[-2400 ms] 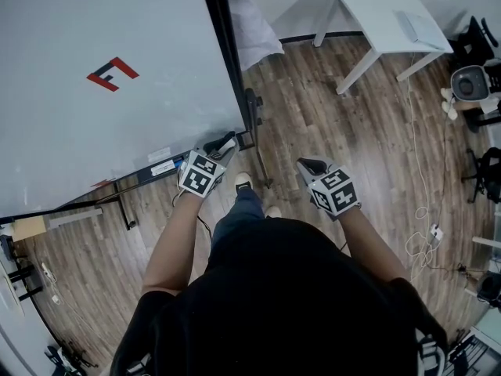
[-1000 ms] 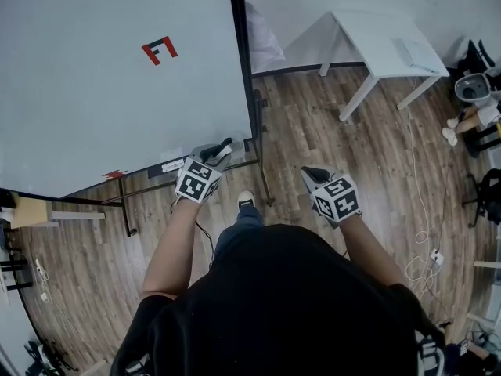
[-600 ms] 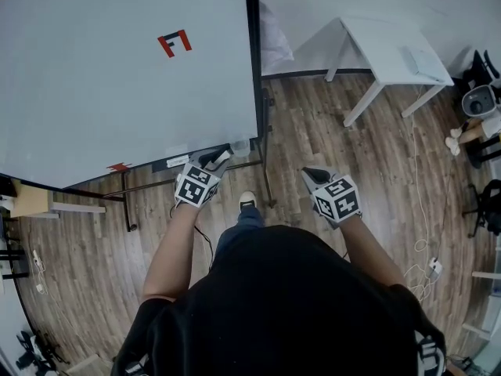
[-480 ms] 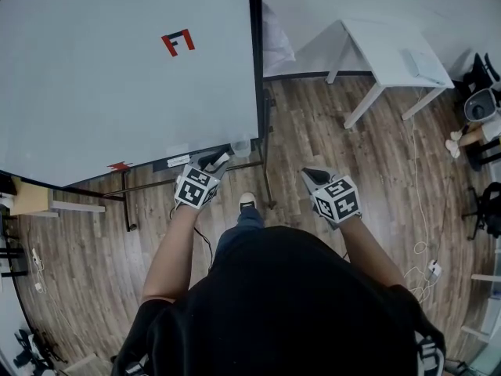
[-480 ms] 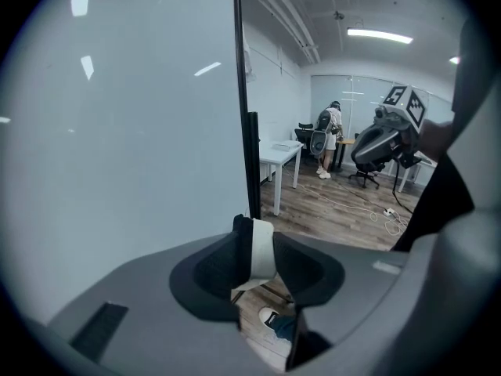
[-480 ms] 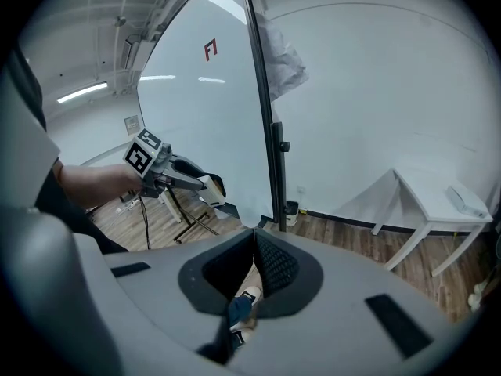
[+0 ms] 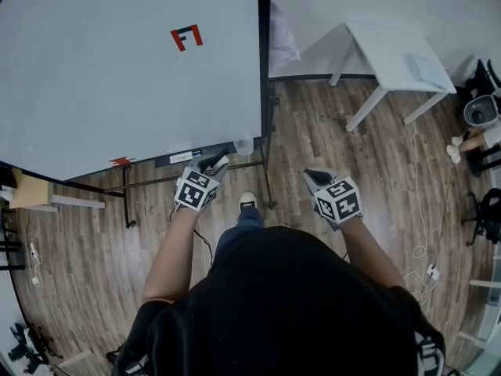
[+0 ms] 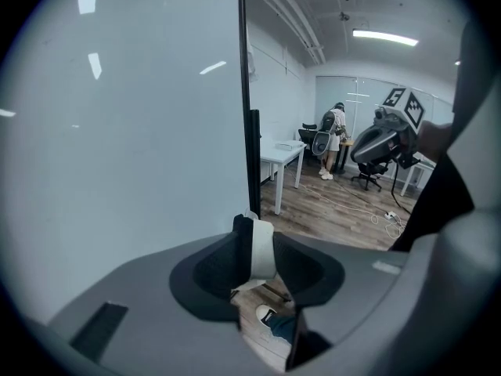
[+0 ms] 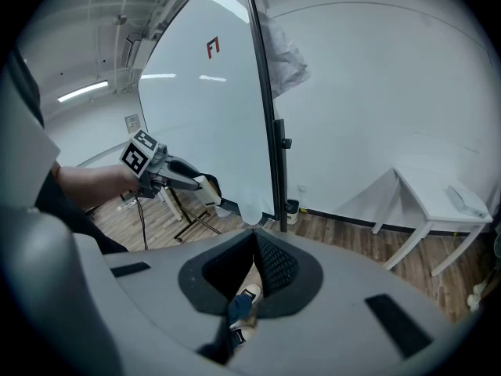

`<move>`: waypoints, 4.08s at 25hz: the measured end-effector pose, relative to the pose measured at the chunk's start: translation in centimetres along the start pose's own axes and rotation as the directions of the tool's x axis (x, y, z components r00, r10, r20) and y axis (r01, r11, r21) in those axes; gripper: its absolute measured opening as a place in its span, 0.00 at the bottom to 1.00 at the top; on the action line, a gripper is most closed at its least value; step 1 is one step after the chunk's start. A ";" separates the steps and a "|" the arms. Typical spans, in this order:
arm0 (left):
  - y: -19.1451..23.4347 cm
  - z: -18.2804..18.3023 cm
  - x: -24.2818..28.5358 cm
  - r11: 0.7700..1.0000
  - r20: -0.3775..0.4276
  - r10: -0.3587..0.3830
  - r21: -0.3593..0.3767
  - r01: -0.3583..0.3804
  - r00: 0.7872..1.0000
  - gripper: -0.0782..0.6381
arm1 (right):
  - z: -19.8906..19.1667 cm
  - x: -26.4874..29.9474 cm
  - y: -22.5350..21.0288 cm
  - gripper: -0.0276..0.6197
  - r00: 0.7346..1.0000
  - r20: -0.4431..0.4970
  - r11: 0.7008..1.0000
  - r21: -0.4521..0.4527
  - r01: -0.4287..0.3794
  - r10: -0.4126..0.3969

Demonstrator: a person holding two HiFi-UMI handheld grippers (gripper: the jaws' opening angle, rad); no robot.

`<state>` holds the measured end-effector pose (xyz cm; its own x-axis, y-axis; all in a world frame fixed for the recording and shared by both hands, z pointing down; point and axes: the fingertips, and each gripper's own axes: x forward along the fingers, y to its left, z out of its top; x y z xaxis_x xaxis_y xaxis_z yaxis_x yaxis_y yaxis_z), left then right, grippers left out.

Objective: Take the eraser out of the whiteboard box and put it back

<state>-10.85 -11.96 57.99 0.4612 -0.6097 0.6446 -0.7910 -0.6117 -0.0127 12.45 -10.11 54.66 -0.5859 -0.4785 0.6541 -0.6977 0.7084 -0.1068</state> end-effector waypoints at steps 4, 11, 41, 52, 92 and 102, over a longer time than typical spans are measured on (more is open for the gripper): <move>0.1 0.0 -0.2 1.000 0.003 0.001 -0.002 -0.001 1.000 0.31 | 0.0 0.2 -0.2 0.04 1.000 -0.001 1.000 -0.001 0.006 -0.006; 0.3 0.4 -0.4 1.000 0.012 0.012 0.009 -0.012 1.000 0.31 | 0.2 0.3 -0.3 0.04 1.000 0.001 1.000 -0.005 0.011 -0.011; 1.6 7.0 4.3 0.997 0.062 -0.074 0.037 0.072 0.995 0.31 | 1.4 4.9 -3.6 0.04 0.999 -0.030 0.999 0.036 0.017 -0.016; 1.7 7.0 7.3 0.991 0.049 -0.134 0.037 0.132 0.990 0.31 | 1.5 6.5 -5.2 0.04 0.999 -0.045 0.998 0.060 0.024 -0.021; 2.4 1.5 13.9 0.960 -0.079 -0.277 0.009 0.279 0.958 0.31 | 0.9 11.3 -6.9 0.04 0.990 -0.138 0.993 0.108 0.053 -0.038; 2.1 0.9 14.6 0.956 -0.103 -0.290 0.016 0.294 0.951 0.31 | 0.8 11.4 -6.8 0.04 0.989 -0.142 0.991 0.118 0.062 -0.045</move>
<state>-5.43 -22.60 66.74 0.6270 -0.3504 0.6958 -0.6142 -0.7717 0.1649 10.20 -20.81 62.31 -0.4891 -0.4312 0.7582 -0.7768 0.6107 -0.1538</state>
